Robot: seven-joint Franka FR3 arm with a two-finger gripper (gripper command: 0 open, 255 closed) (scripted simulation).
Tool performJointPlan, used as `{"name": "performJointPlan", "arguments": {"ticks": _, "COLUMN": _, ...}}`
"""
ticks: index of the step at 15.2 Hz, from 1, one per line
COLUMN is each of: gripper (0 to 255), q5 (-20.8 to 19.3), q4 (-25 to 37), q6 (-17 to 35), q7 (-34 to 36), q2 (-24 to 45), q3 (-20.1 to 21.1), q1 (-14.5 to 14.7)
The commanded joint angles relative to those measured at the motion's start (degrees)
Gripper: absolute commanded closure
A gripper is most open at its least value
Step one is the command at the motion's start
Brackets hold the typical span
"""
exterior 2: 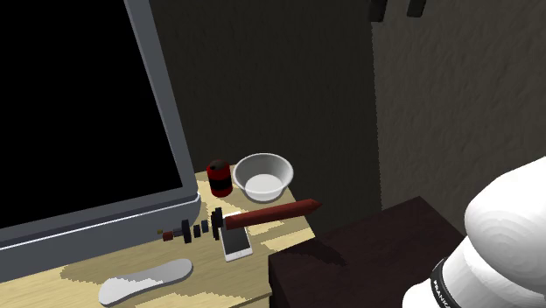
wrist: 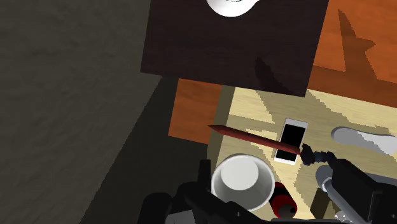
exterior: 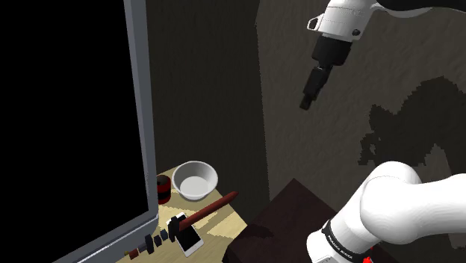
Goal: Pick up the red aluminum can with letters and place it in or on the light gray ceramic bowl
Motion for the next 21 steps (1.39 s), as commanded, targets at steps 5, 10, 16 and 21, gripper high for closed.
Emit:
{"name": "performJointPlan", "arguments": {"ticks": 5, "gripper": 0, "q5": 1.5, "q4": -3.7, "q6": 7.6, "q7": 1.9, "q2": 3.5, "q3": 2.4, "q1": 0.6}}
{"name": "performJointPlan", "arguments": {"ticks": 10, "gripper": 0, "q5": 3.0, "q4": -6.6, "q6": 17.1, "q7": 4.2, "q2": 9.7, "q3": 5.4, "q1": 1.2}}
{"name": "performJointPlan", "arguments": {"ticks": 16, "gripper": 0, "q5": 3.7, "q4": -7.4, "q6": 28.4, "q7": 7.1, "q2": 19.6, "q3": 9.1, "q1": 1.7}}
{"name": "performJointPlan", "arguments": {"ticks": 21, "gripper": 0, "q5": 2.9, "q4": -5.8, "q6": 37.0, "q7": 10.1, "q2": 29.5, "q3": 12.0, "q1": 1.8}}
